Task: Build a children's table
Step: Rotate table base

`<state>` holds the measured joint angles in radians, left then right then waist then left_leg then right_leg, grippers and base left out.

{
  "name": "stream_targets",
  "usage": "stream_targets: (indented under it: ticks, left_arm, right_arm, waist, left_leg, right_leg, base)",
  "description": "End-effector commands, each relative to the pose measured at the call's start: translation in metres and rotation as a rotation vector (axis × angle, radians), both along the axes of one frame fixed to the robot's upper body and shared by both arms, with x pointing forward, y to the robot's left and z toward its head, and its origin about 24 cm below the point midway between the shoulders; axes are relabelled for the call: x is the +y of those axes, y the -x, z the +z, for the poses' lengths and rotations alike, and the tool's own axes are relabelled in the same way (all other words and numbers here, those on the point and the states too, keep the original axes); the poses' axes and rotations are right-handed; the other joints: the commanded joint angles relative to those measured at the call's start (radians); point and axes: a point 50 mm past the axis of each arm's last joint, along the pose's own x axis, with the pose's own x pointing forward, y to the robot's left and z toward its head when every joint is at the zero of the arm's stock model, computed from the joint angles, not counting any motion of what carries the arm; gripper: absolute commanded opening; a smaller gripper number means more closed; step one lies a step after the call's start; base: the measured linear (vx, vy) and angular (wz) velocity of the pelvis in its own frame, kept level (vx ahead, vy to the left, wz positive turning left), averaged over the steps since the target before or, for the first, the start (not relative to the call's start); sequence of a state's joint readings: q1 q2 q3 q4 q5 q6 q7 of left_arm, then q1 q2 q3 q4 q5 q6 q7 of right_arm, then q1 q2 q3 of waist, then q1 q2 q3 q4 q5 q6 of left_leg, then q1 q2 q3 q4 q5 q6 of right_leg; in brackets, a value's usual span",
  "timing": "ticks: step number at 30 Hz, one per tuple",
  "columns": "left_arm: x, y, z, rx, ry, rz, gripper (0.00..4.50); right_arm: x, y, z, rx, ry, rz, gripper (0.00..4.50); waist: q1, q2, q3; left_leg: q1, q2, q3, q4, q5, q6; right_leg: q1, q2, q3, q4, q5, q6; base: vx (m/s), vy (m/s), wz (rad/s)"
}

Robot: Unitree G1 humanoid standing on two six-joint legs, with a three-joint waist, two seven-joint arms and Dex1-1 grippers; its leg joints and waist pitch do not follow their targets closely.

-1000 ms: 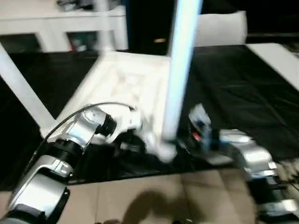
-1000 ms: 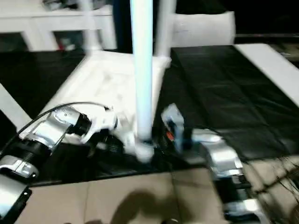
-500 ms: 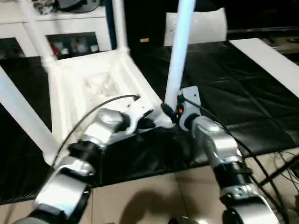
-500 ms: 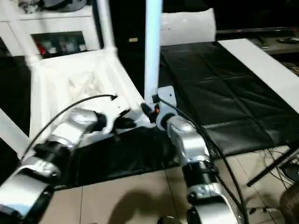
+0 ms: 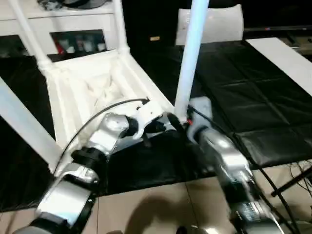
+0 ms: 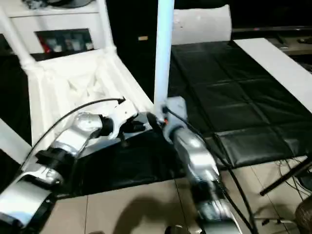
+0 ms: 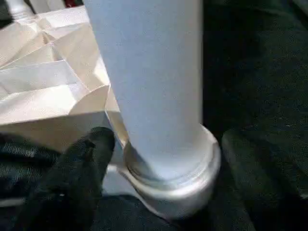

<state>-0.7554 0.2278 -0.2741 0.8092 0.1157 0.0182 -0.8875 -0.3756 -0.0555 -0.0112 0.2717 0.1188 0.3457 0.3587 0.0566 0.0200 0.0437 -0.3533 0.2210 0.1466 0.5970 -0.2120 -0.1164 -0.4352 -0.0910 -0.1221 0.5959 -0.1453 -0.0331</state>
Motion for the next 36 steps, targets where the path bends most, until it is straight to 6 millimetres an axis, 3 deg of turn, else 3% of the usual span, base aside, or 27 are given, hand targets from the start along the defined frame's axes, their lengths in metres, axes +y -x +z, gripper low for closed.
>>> stream_targets:
  ticks: [1, 2, 3, 7, 11, 12, 16, 17, 18, 20, 22, 23, 25, 27, 28, 30, 31, 32, 33, 34, 35, 36]
  left_arm:
    - [-0.004, -0.008, 0.027, -0.119, 0.061, -0.02, 0.0]
    - [-0.003, -0.007, 0.029, -0.109, 0.105, -0.017, 0.0]
    - [-0.002, -0.006, 0.029, -0.105, 0.129, -0.013, 0.43]
    - [-0.001, 0.001, 0.03, -0.076, 0.221, -0.01, 0.68]
    - [0.002, 0.016, 0.027, -0.05, 0.3, 0.057, 0.92]
    - [0.002, 0.02, 0.025, -0.04, 0.313, 0.082, 0.93]
    - [0.002, 0.042, 0.017, -0.004, 0.34, 0.142, 1.35]
    - [0.004, 0.048, 0.015, 0.001, 0.348, 0.162, 1.35]
    - [0.007, 0.056, 0.015, 0.008, 0.359, 0.184, 1.55]
    - [0.01, 0.064, 0.014, 0.017, 0.368, 0.203, 1.69]
    - [0.02, 0.087, 0.012, 0.049, 0.357, 0.239, 1.85]
    - [0.022, 0.093, 0.012, 0.059, 0.35, 0.249, 2.0]
    - [0.026, 0.101, 0.009, 0.07, 0.333, 0.255, 2.21]
    - [0.04, 0.127, 0.0, 0.117, 0.281, 0.304, 2.33]
    - [0.041, 0.129, -0.001, 0.122, 0.277, 0.308, 2.57]
    - [0.044, 0.134, -0.002, 0.135, 0.267, 0.323, 2.57]
    - [0.056, 0.148, -0.006, 0.165, 0.234, 0.362, 2.7]
    - [0.069, 0.161, -0.01, 0.194, 0.192, 0.389, 2.77]
    - [0.074, 0.168, -0.012, 0.209, 0.173, 0.399, 2.87]
    - [0.082, 0.178, -0.012, 0.223, 0.147, 0.408, 2.97]
    - [0.082, 0.178, -0.012, 0.224, 0.145, 0.408, 3.02]
    - [0.084, 0.181, -0.012, 0.226, 0.14, 0.41, 3.02]
  right_arm:
    - [-0.005, 0.002, 0.011, -0.066, -0.013, 0.025, 4.23]
    - [-0.011, 0.007, 0.015, -0.098, -0.013, 0.049, 4.32]
    - [-0.014, 0.009, 0.017, -0.112, -0.011, 0.059, 4.4]
    - [-0.021, 0.02, 0.029, -0.166, -0.059, 0.135, 4.5]
    - [-0.014, 0.036, 0.049, -0.219, -0.138, 0.3, 4.5]
    - [-0.013, 0.037, 0.052, -0.225, -0.144, 0.321, 4.5]
    - [-0.002, 0.043, 0.061, -0.243, -0.19, 0.41, 4.5]
    - [0.001, 0.043, 0.063, -0.242, -0.2, 0.425, 4.5]
    - [0.004, 0.044, 0.065, -0.24, -0.21, 0.44, 4.5]
    - [0.007, 0.043, 0.067, -0.24, -0.214, 0.445, 4.5]
    - [0.017, 0.035, 0.07, -0.229, -0.227, 0.447, 4.5]
    - [0.02, 0.033, 0.07, -0.224, -0.231, 0.448, 4.5]
    - [0.023, 0.028, 0.07, -0.218, -0.227, 0.439, 4.5]
    - [0.034, 0.011, 0.067, -0.192, -0.208, 0.383, 4.5]
    - [0.035, 0.009, 0.066, -0.19, -0.206, 0.379, 4.5]
    - [0.037, 0.006, 0.065, -0.185, -0.201, 0.369, 4.5]
    - [0.04, -0.005, 0.062, -0.17, -0.183, 0.325, 4.5]
    - [0.041, -0.016, 0.059, -0.157, -0.167, 0.271, 4.5]
    - [0.041, -0.021, 0.057, -0.149, -0.16, 0.239, 4.5]
    - [0.036, -0.032, 0.057, -0.137, -0.148, 0.153, 4.5]
    - [0.036, -0.032, 0.057, -0.136, -0.148, 0.147, 4.5]
    - [0.033, -0.035, 0.057, -0.131, -0.149, 0.119, 4.5]
  waist:
    - [0.005, -0.003, -0.075]
    - [0.006, -0.001, -0.076]
    - [0.01, -0.003, -0.076]
    - [0.012, -0.006, -0.074]
    - [0.008, -0.006, -0.068]
    - [0.006, -0.014, -0.068]
    - [0.002, -0.011, -0.065]
    - [0.003, -0.016, -0.064]
    - [0.005, -0.013, -0.064]
    - [0.002, -0.017, -0.059]
    - [0.0, -0.019, -0.057]
    - [-0.003, -0.018, -0.061]
    - [-0.016, -0.017, -0.054]
    - [-0.019, -0.016, -0.05]
    - [-0.03, -0.013, -0.048]
    - [-0.027, -0.01, -0.05]
    - [-0.023, -0.012, -0.05]
    - [-0.025, -0.02, -0.05]
    - [-0.033, -0.021, -0.052]
    - [-0.037, -0.016, -0.049]
    - [-0.038, -0.021, -0.048]
    - [-0.039, -0.014, -0.047]
  left_leg:
    - [-0.008, -0.008, 0.022, -0.058, -0.045, 0.094]
    - [-0.007, -0.008, 0.022, -0.057, -0.047, 0.09]
    - [-0.009, -0.009, 0.022, -0.056, -0.05, 0.09]
    - [-0.01, -0.005, 0.022, -0.059, -0.071, 0.096]
    - [-0.012, -0.004, 0.021, -0.062, -0.101, 0.094]
    - [-0.014, -0.003, 0.022, -0.062, -0.101, 0.094]
    - [-0.009, -0.001, 0.024, -0.063, -0.122, 0.083]
    - [-0.01, -0.001, 0.024, -0.064, -0.128, 0.082]
    - [-0.01, 0.002, 0.021, -0.067, -0.135, 0.074]
    - [-0.01, -0.001, 0.023, -0.068, -0.154, 0.071]
    - [-0.01, 0.0, 0.022, -0.07, -0.166, 0.06]
    - [-0.014, 0.004, 0.015, -0.071, -0.165, 0.051]
    - [-0.009, -0.002, 0.02, -0.07, -0.185, 0.054]
    - [-0.011, -0.003, 0.02, -0.073, -0.197, 0.051]
    - [-0.017, 0.0, 0.014, -0.079, -0.208, 0.043]
    - [-0.001, -0.003, 0.021, -0.072, -0.223, 0.042]
    - [-0.002, 0.0, 0.019, -0.074, -0.221, 0.036]
    - [-0.007, 0.0, 0.018, -0.077, -0.222, 0.039]
    - [-0.016, 0.003, 0.012, -0.081, -0.234, 0.03]
    - [-0.009, 0.001, 0.014, -0.078, -0.239, 0.033]
    - [0.0, 0.001, 0.019, -0.075, -0.243, 0.033]
    - [-0.003, 0.001, 0.016, -0.078, -0.247, 0.028]
  right_leg:
    - [0.097, -0.043, 0.054, -0.056, -0.126, -0.192]
    - [0.097, -0.044, 0.054, -0.055, -0.135, -0.188]
    - [0.099, -0.044, 0.054, -0.058, -0.14, -0.181]
    - [0.096, -0.045, 0.052, -0.059, -0.169, -0.187]
    - [0.098, -0.041, 0.05, -0.065, -0.241, -0.154]
    - [0.097, -0.041, 0.05, -0.069, -0.261, -0.141]
    - [0.084, -0.038, 0.048, -0.078, -0.342, -0.116]
    - [0.084, -0.038, 0.048, -0.081, -0.359, -0.107]
    - [0.083, -0.042, 0.048, -0.079, -0.375, -0.102]
    - [0.077, -0.037, 0.047, -0.089, -0.419, -0.078]
    - [0.074, -0.038, 0.046, -0.091, -0.452, -0.06]
    - [0.079, -0.044, 0.046, -0.079, -0.438, -0.071]
    - [0.067, -0.035, 0.045, -0.092, -0.476, -0.054]
    - [0.066, -0.034, 0.045, -0.099, -0.492, -0.042]
    - [0.069, -0.035, 0.044, -0.093, -0.486, -0.056]
    - [0.056, -0.029, 0.045, -0.101, -0.488, -0.047]
    - [0.059, -0.03, 0.048, -0.092, -0.443, -0.067]
    - [0.063, -0.029, 0.047, -0.091, -0.438, -0.068]
    - [0.071, -0.035, 0.045, -0.078, -0.434, -0.085]
    - [0.063, -0.031, 0.047, -0.084, -0.436, -0.082]
    - [0.054, -0.03, 0.049, -0.088, -0.435, -0.082]
    - [0.059, -0.029, 0.049, -0.082, -0.429, -0.09]
  base:
    - [0.0, 0.0, 0.0]
    - [0.0, 0.0, 0.0]
    - [0.0, 0.0, 0.0]
    - [0.0, 0.0, 0.0]
    - [0.0, 0.0, 0.0]
    - [0.0, 0.0, 0.0]
    - [0.0, 0.0, 0.0]
    - [0.0, 0.0, 0.0]
    - [0.0, 0.0, 0.0]
    - [0.0, 0.0, 0.0]
    - [0.0, 0.0, 0.0]
    - [0.0, 0.0, 0.0]
    - [0.0, 0.0, 0.0]
    - [0.0, 0.0, 0.0]
    - [0.0, 0.0, 0.0]
    - [0.0, 0.0, 0.0]
    - [0.0, 0.0, 0.0]
    - [0.0, 0.0, 0.0]
    - [0.0, 0.0, 0.0]
    - [0.0, 0.0, 0.0]
    - [0.0, 0.0, 0.0]
    - [0.0, 0.0, 0.0]
